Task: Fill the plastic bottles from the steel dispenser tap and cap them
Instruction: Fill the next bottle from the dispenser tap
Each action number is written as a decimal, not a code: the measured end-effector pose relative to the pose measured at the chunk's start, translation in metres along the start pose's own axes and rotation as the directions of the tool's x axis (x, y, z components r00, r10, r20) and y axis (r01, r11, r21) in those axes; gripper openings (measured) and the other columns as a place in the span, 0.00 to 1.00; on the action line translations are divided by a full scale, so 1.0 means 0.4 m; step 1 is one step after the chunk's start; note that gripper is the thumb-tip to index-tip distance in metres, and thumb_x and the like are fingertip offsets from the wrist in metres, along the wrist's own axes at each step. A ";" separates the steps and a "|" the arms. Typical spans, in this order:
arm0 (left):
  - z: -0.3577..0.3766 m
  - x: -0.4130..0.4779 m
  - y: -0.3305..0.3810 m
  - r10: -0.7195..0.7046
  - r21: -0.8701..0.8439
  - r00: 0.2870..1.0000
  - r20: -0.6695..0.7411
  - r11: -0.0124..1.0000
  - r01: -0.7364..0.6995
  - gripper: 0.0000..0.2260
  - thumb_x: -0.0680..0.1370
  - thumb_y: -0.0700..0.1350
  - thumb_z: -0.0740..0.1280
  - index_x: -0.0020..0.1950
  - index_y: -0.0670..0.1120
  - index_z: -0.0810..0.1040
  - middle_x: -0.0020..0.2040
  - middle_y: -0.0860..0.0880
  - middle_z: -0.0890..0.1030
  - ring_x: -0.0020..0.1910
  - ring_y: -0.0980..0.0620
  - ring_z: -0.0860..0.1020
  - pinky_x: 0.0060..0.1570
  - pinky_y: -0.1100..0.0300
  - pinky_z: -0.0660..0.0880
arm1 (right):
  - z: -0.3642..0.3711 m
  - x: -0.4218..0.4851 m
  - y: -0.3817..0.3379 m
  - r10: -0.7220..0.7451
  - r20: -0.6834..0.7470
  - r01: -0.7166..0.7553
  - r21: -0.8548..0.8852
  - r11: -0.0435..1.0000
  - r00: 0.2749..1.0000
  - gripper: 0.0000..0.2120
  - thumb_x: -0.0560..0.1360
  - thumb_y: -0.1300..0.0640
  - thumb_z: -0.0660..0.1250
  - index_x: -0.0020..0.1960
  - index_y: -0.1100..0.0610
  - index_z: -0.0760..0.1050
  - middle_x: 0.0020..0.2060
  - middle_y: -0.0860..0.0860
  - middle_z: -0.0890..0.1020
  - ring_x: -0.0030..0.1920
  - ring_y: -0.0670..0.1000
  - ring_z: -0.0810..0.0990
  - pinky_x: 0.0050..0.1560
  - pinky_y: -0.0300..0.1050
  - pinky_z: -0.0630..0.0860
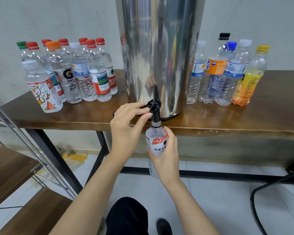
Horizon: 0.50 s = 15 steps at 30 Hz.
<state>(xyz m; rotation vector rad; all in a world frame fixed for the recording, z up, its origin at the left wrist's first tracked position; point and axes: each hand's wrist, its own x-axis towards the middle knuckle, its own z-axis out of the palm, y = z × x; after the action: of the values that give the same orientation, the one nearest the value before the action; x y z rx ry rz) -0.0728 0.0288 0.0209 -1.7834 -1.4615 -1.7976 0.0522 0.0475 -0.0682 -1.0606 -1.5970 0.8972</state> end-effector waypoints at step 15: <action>-0.012 0.028 -0.043 -0.107 -0.040 0.989 0.099 0.993 0.111 0.03 0.78 0.49 0.67 0.48 0.54 0.81 0.53 0.55 0.81 0.57 0.54 0.75 0.57 0.52 0.71 | 0.019 0.007 0.017 -0.113 -0.115 0.084 -0.230 0.970 0.987 0.43 0.69 0.59 0.78 0.74 0.42 0.56 0.63 0.45 0.67 0.57 0.46 0.74 0.45 0.39 0.74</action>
<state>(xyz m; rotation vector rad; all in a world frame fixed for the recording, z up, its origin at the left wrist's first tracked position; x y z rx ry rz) -0.0913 0.0388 0.0234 -1.8710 -1.5963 -1.8328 0.0460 0.0519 -0.0752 -1.1592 -1.6548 0.5803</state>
